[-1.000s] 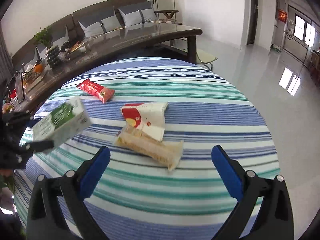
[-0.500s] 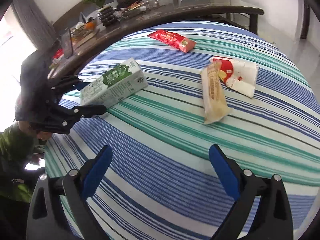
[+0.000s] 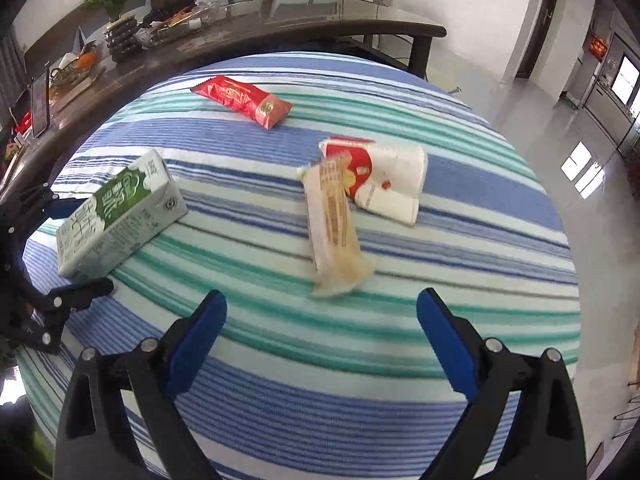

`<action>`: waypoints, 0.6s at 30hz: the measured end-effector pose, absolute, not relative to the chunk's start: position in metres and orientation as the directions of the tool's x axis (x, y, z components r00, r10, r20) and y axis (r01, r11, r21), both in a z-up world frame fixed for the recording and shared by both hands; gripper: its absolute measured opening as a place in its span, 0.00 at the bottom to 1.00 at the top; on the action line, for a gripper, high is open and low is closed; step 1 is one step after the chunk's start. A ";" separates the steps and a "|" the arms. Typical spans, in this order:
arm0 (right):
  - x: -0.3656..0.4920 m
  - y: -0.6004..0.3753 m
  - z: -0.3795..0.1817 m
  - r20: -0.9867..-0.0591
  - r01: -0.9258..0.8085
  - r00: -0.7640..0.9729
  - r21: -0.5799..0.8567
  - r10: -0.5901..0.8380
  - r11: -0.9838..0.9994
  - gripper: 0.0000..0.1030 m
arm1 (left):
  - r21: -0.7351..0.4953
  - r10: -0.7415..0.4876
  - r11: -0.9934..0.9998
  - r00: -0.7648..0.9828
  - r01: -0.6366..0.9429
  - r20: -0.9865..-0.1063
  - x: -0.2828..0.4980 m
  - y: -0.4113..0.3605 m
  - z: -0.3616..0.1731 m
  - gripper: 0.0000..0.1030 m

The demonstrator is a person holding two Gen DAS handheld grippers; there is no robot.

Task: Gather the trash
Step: 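Grasp the wrapped bread packet with the right tool while the left tool holds the carton, then carry the milk carton and bread packet over the blue wastebasket with both tools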

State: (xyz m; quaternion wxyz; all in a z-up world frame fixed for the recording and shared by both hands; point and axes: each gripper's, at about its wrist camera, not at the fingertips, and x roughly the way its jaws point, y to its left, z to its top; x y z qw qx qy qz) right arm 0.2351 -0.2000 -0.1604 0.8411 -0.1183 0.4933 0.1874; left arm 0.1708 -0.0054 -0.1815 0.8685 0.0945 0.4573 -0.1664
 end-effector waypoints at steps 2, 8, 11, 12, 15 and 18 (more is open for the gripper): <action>0.254 -0.188 -0.159 -0.888 -0.450 0.425 -0.036 0.178 0.892 0.80 | 0.001 -0.221 0.922 0.528 0.388 -0.820 0.176 -0.005 -0.173 0.88; 0.291 -0.174 -0.172 -0.923 -0.424 0.357 -0.026 0.141 0.905 0.61 | -0.008 -0.231 0.909 0.489 0.416 -0.841 0.202 -0.012 -0.168 0.78; 0.292 -0.178 -0.172 -0.920 -0.395 0.351 0.023 0.174 0.918 0.22 | 0.000 -0.227 0.900 0.468 0.436 -0.854 0.207 -0.018 -0.172 0.59; 0.290 -0.182 -0.171 -0.917 -0.382 0.357 0.032 0.179 0.924 0.18 | -0.002 -0.231 0.897 0.464 0.442 -0.855 0.208 -0.019 -0.172 0.49; 0.275 -0.193 -0.160 -0.900 -0.350 0.376 0.082 0.220 0.933 0.16 | -0.002 -0.232 0.900 0.474 0.436 -0.849 0.205 -0.020 -0.170 0.46; 0.250 -0.210 -0.148 -0.875 -0.320 0.397 0.151 0.277 0.935 0.16 | -0.044 -0.270 0.899 0.472 0.437 -0.839 0.197 -0.022 -0.165 0.45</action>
